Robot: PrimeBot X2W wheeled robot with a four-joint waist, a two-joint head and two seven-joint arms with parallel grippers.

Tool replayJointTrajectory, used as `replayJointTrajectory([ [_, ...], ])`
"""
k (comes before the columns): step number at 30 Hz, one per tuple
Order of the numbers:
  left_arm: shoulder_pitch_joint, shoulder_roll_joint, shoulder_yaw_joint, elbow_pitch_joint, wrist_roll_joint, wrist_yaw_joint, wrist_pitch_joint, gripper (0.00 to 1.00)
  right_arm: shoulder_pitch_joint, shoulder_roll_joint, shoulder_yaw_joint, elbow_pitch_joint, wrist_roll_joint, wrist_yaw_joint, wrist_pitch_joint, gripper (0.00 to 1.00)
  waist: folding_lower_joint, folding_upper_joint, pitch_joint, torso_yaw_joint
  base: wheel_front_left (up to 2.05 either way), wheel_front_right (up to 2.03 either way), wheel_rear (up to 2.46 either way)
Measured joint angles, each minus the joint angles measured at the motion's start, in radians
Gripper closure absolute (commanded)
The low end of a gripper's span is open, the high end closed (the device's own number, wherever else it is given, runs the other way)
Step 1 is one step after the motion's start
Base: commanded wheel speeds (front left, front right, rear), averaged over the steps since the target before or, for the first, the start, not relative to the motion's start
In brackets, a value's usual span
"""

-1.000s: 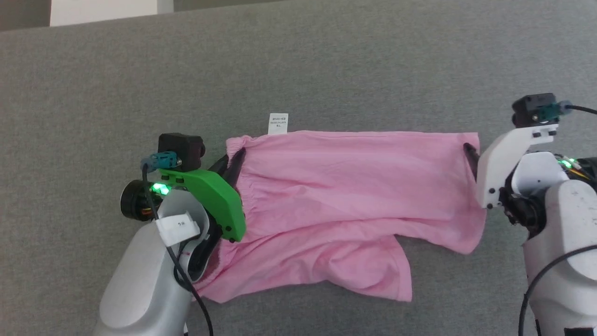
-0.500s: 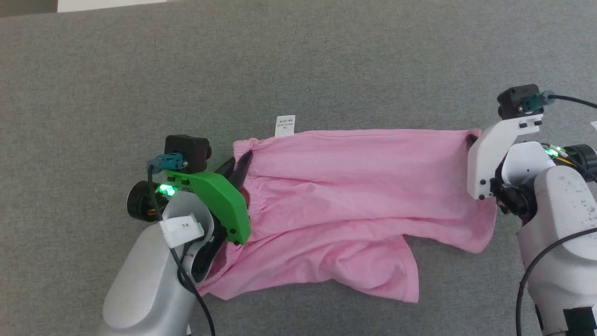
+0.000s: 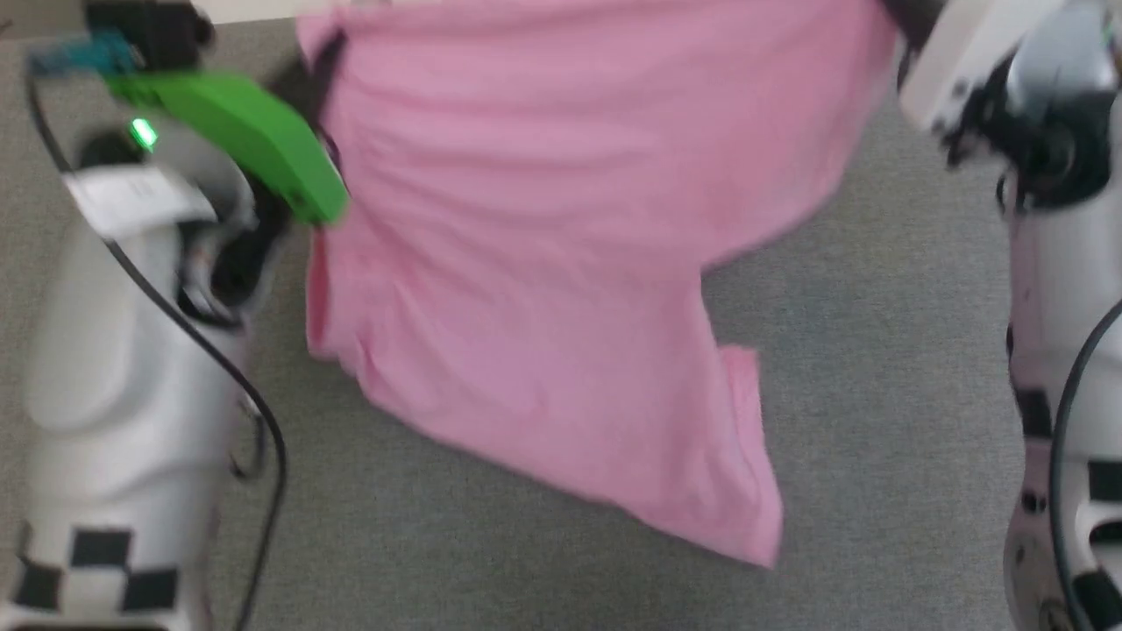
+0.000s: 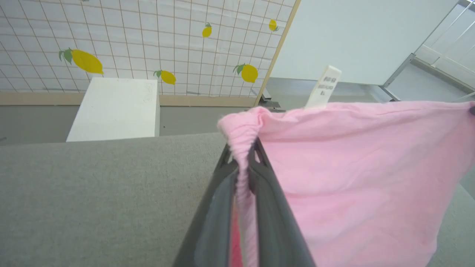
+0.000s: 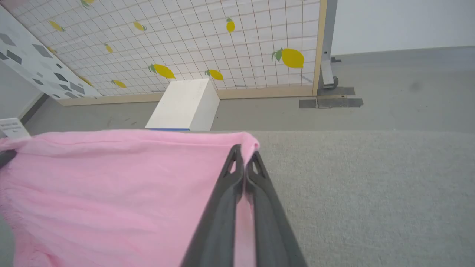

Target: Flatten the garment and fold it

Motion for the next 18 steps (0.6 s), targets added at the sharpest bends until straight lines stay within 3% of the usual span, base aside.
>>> replayJointTrajectory([
  [8,-0.396,0.095,-0.013,0.106,0.098,-0.005,0.022,1.00,-0.331,0.027,0.045,0.001,-0.065,0.000,-0.005,1.00,0.0000,0.0000,0.054,0.007,0.00,0.00,0.00],
  [13,-0.565,0.119,-0.032,0.175,0.177,-0.003,-0.067,1.00,-0.500,0.039,0.049,0.044,-0.123,0.000,-0.108,1.00,0.0001,0.0000,0.090,0.013,0.00,0.00,0.00],
  [18,-0.641,0.116,-0.032,0.248,0.192,0.000,-0.182,1.00,-0.592,0.038,0.057,0.095,-0.098,0.000,-0.218,1.00,0.0001,0.0000,0.122,0.021,0.00,0.00,0.00],
])
